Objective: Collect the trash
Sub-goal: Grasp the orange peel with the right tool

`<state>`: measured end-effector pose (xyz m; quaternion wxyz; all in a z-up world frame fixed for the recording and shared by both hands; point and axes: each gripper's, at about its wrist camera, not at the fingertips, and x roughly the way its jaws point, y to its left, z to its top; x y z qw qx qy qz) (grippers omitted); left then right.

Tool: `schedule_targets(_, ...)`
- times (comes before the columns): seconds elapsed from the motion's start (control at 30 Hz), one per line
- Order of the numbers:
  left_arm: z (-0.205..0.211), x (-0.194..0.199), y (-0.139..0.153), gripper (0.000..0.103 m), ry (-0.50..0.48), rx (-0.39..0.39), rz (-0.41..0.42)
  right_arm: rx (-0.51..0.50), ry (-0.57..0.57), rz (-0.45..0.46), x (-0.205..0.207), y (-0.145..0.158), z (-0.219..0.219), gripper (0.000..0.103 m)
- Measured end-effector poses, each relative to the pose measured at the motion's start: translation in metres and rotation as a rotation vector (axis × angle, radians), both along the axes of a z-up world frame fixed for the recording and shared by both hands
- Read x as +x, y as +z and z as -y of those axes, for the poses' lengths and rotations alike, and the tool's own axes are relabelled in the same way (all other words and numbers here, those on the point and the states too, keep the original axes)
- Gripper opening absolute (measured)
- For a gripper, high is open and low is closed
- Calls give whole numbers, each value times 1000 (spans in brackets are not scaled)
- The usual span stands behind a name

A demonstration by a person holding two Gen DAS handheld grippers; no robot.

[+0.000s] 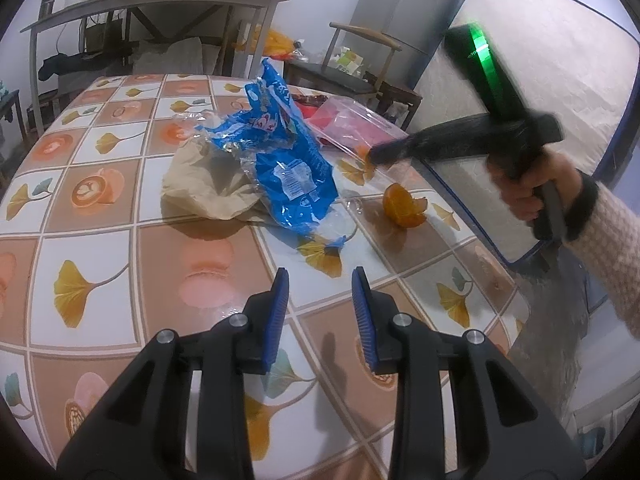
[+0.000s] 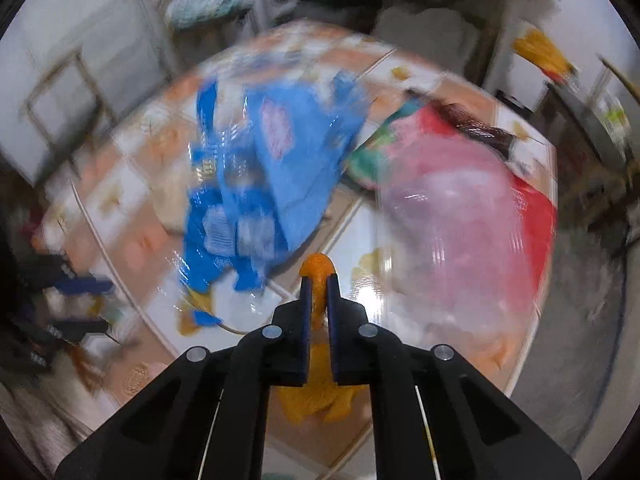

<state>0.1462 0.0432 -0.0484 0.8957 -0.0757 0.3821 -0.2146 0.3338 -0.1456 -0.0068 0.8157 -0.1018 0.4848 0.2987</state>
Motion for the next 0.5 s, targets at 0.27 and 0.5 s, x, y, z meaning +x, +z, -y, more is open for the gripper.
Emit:
schedule_targets(0.27,15,5,-3,30,-24,-10,-36,144,-184,-18,-49,1,52,8)
schedule_targets(0.5,23,4,-2,30,-18,6,-43,114,-219,-72,-38,-36,38,24)
